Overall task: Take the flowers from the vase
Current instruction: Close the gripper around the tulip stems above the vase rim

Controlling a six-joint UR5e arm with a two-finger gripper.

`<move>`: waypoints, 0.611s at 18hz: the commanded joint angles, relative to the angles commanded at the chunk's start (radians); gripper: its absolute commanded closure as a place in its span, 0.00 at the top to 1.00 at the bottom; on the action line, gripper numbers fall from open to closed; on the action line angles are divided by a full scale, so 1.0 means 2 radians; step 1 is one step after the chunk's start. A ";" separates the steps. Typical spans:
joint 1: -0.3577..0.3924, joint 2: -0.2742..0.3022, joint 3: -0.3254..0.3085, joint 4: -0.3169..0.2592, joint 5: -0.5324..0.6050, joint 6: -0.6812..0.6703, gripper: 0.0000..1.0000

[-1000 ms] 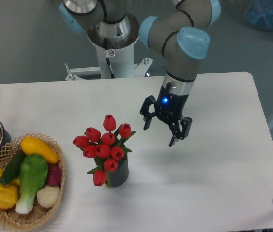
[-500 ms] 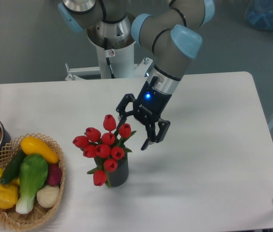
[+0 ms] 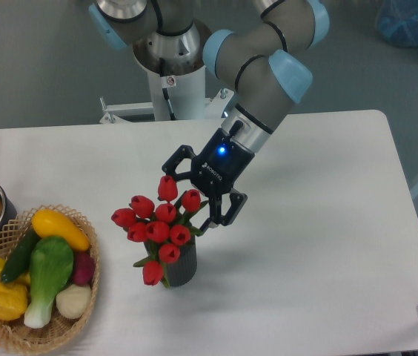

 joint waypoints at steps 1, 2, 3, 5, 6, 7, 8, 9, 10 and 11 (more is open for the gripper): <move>0.000 -0.002 0.000 0.000 -0.001 0.002 1.00; 0.000 -0.002 0.000 0.000 -0.002 0.002 0.99; 0.001 -0.003 0.000 0.000 -0.002 0.001 0.90; 0.004 -0.003 -0.002 -0.001 -0.003 0.001 0.63; 0.005 -0.003 -0.005 -0.001 -0.005 0.001 0.46; 0.005 -0.003 -0.005 -0.001 -0.007 0.001 0.28; 0.005 -0.003 -0.005 -0.001 -0.010 0.002 0.12; 0.006 -0.003 -0.004 -0.001 -0.012 0.002 0.00; 0.008 -0.003 -0.002 -0.001 -0.014 0.006 0.00; 0.008 -0.003 -0.001 -0.001 -0.015 0.017 0.00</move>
